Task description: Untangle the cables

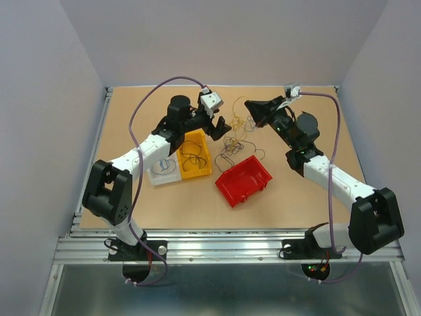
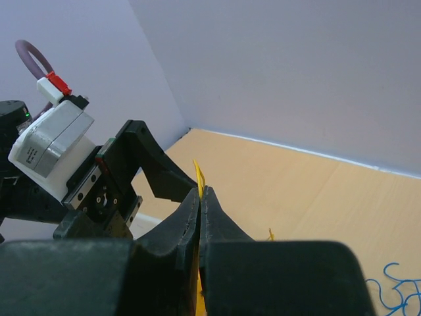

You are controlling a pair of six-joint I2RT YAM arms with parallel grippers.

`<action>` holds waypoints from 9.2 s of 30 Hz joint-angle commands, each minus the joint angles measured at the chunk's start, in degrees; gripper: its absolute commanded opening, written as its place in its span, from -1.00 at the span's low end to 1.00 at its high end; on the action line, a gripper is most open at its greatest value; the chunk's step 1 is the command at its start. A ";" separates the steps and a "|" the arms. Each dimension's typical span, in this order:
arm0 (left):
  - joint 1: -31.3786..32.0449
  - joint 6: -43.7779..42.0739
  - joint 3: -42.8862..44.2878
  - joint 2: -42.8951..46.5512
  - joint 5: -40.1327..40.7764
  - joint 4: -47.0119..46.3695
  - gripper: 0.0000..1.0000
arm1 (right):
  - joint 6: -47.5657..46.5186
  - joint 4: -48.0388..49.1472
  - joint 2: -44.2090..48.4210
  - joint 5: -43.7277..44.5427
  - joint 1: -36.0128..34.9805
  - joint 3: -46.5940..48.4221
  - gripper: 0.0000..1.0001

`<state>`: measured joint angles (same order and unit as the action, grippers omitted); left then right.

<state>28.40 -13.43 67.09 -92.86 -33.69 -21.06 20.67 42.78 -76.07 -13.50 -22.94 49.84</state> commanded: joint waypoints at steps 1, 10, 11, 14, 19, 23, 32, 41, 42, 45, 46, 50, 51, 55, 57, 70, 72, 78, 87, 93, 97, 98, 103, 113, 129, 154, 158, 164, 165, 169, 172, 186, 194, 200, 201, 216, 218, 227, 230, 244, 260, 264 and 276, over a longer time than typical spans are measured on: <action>-0.01 0.42 0.41 -0.48 -4.79 -5.83 0.96 | 1.04 0.28 2.16 -3.11 -0.09 4.65 -0.99; 0.16 2.53 -1.87 2.24 -7.35 -10.40 0.88 | 0.87 -2.27 4.53 -6.28 -0.09 4.47 -0.99; 0.25 3.40 -1.88 3.20 -7.79 -10.58 0.86 | 0.95 -2.53 4.53 -6.71 -0.09 4.47 -0.99; 0.16 5.69 -1.35 4.44 -8.58 -10.67 0.86 | 1.48 -2.53 4.18 -8.03 -0.09 4.47 -0.99; 0.25 7.54 -1.26 5.58 -9.55 -11.63 0.80 | 2.01 -2.53 3.83 -9.44 -0.09 4.30 -0.99; 0.16 8.60 -0.73 6.20 -9.11 -11.64 0.72 | 2.27 -2.53 3.83 -10.41 -0.18 4.12 -0.99; 0.34 13.25 4.80 1.02 -3.06 -9.44 0.07 | 2.62 -2.27 3.12 -10.67 -2.98 3.94 -0.99; 0.43 10.10 7.71 -4.26 3.71 -7.07 -0.24 | 1.83 -2.09 6.54 -10.50 -10.02 6.14 -0.99; 0.43 9.57 7.18 -4.35 5.03 -7.07 -0.27 | 1.83 -2.18 7.16 -10.58 -10.11 6.32 -0.99; 0.43 6.49 6.12 -4.61 9.42 -7.50 -0.33 | 1.75 -5.77 8.92 -8.22 -10.28 9.47 -0.99; 0.43 5.79 6.04 -4.87 9.87 -7.51 -0.33 | 1.66 -7.26 8.92 -6.82 -10.11 12.87 -0.99; 0.43 3.77 5.60 -6.02 13.03 -7.33 -0.37 | 3.41 -11.50 7.61 -4.70 -10.20 23.70 -0.99; 0.34 3.33 5.68 -6.71 13.82 -7.24 -0.39 | 4.03 -13.67 7.08 -4.44 -10.28 26.33 -0.99; -0.28 1.83 5.33 -8.56 16.37 -6.45 -0.42 | 4.12 -24.48 1.82 -1.20 -10.20 44.86 -0.99; -0.45 1.39 5.51 -9.44 17.08 -6.19 -0.44 | 4.29 -28.89 0.32 0.92 -10.11 54.07 -0.99; -3.88 4.29 1.83 -4.44 10.23 -6.97 -0.38 | 10.71 -36.98 9.69 8.05 -10.20 48.47 -0.99; -4.32 4.55 0.94 -3.56 9.61 -7.15 -0.36 | 10.80 -36.90 12.34 8.05 -10.20 44.04 -0.99; -4.58 5.61 0.76 -3.21 7.33 -7.24 -0.33 | 8.52 -36.90 21.31 8.83 -10.20 28.67 -0.99; -6.86 6.57 0.32 -1.28 5.57 -7.42 -0.17 | 8.25 -36.19 27.29 9.98 -10.20 7.30 -0.99; -14.67 13.16 -1.34 3.38 1.53 -10.05 0.14 | 7.98 -34.70 28.70 10.16 -10.20 -1.32 -0.99; -16.89 16.24 -3.10 5.14 0.64 -12.60 0.26 | 8.51 -32.77 32.12 10.33 -10.20 -8.25 -0.99; -17.06 16.24 -3.37 5.14 1.17 -12.86 0.26 | 8.51 -32.59 32.82 10.16 -10.20 -8.27 -0.99; -17.77 18.00 -6.88 6.90 3.19 -17.17 0.50 | 8.60 -32.33 36.34 8.49 -10.20 -13.36 -0.99; -17.77 17.74 -6.18 5.32 2.49 -17.09 0.57 | 9.92 -32.33 38.90 8.58 -10.11 -22.41 -0.99; -14.69 13.96 -3.37 1.98 5.65 -12.61 0.61 | 9.04 -32.41 23.89 8.13 -10.20 -25.32 -0.84; -2.30 -0.45 12.62 -6.98 23.85 11.74 0.82 | 3.33 -40.94 17.81 12.37 -10.20 -11.52 0.14; -2.39 -0.90 13.77 -7.86 24.81 12.97 0.83 | 3.24 -41.03 16.92 11.56 -10.37 -13.19 -0.59; -2.30 -0.81 14.03 -8.22 24.64 13.24 0.82 | 3.59 -42.25 19.38 16.65 -10.55 -14.60 0.21; -2.30 -0.81 13.86 -8.22 24.64 13.15 0.83 | 3.51 -42.61 20.60 18.92 -10.46 -14.51 0.24; -2.30 -0.63 13.86 -8.30 24.38 12.97 0.83 | 3.85 -46.38 22.81 27.34 -10.46 -13.90 0.26; -2.30 -0.72 13.95 -8.48 24.38 12.89 0.82 | 4.47 -49.19 22.64 34.73 -10.46 -14.25 0.23; -2.30 -0.81 14.21 -9.18 24.03 13.06 0.83 | 4.83 -50.35 10.68 34.08 -10.55 -12.23 -0.78; -2.21 -0.89 14.56 -9.62 24.11 13.15 0.83 | 1.66 -49.55 11.48 28.97 -12.91 -12.05 -0.99; -2.21 -0.98 14.65 -9.62 23.94 13.24 0.82 | 1.39 -49.55 9.11 33.61 -15.29 -10.38 -0.55; -2.21 -0.90 14.65 -9.62 23.94 13.24 0.83 | 1.57 -49.64 8.84 35.28 -15.29 -10.21 -0.51; -2.21 -1.07 15.00 -10.15 23.85 13.41 0.82 | 0.08 -46.75 15.43 29.60 -15.47 -11.79 -0.99; -2.12 -1.16 14.91 -10.15 23.85 13.41 0.82 | -0.54 -45.60 15.69 24.76 -15.56 -12.31 -0.99; -2.12 -1.16 15.00 -9.97 23.85 13.59 0.82 | -4.23 -44.89 6.48 17.28 -21.09 -8.72 -0.99; -2.12 -1.25 15.00 -9.97 23.85 13.50 0.82 | -4.58 -45.51 1.64 17.45 -21.62 -7.31 -0.99; -2.21 -1.16 15.17 -10.32 22.88 13.94 0.82 | 0.51 -54.46 -14.37 34.83 -22.32 -0.71 -0.99; 0.33 -4.31 27.63 -20.77 26.91 28.50 0.83 | 7.99 -66.08 1.36 48.05 -22.24 -3.27 -0.24; 0.86 -5.73 30.91 -24.21 27.98 32.74 0.82 | 6.67 -65.99 3.73 45.67 -22.24 -2.39 -0.08; 1.39 -7.49 38.19 -30.35 27.98 41.97 0.41 | 0.18 -66.25 10.51 42.24 -22.32 5.50 0.32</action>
<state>29.32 -20.05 100.33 -121.95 -6.79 17.39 24.69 -24.01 -67.31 28.82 -44.73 47.90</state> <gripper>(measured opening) 0.804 0.649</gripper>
